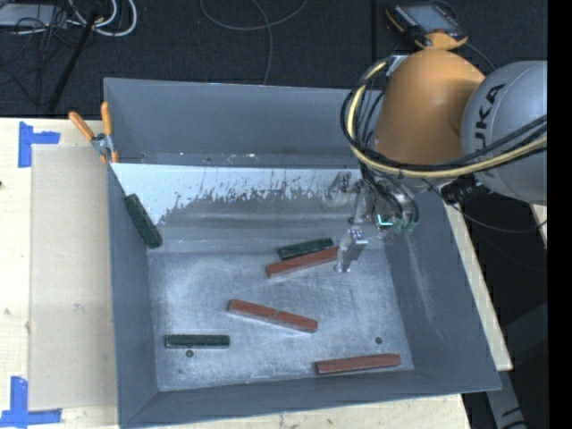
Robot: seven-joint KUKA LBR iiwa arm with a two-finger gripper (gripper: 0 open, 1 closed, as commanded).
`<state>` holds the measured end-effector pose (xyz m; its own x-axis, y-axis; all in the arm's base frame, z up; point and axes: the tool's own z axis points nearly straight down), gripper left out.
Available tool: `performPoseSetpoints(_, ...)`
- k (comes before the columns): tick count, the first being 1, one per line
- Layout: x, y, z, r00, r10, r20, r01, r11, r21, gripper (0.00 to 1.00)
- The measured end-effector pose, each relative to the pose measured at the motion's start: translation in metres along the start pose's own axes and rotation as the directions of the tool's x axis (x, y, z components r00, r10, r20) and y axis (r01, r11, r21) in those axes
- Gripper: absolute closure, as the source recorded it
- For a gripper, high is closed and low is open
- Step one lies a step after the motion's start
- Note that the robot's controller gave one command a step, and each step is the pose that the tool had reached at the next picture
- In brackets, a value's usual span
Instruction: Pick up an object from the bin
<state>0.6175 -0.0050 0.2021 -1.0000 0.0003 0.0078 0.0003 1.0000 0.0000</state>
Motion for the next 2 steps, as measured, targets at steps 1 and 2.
performPoseSetpoints(1, -0.001, 0.0, -0.005, 1.0, 0.0, 0.008, 0.0, 1.0, 0.0, 0.0)
performPoseSetpoints(2, 0.0, 0.006, 0.044, 0.997, 0.081, 0.012, -0.08, 0.997, -0.002, 0.0)
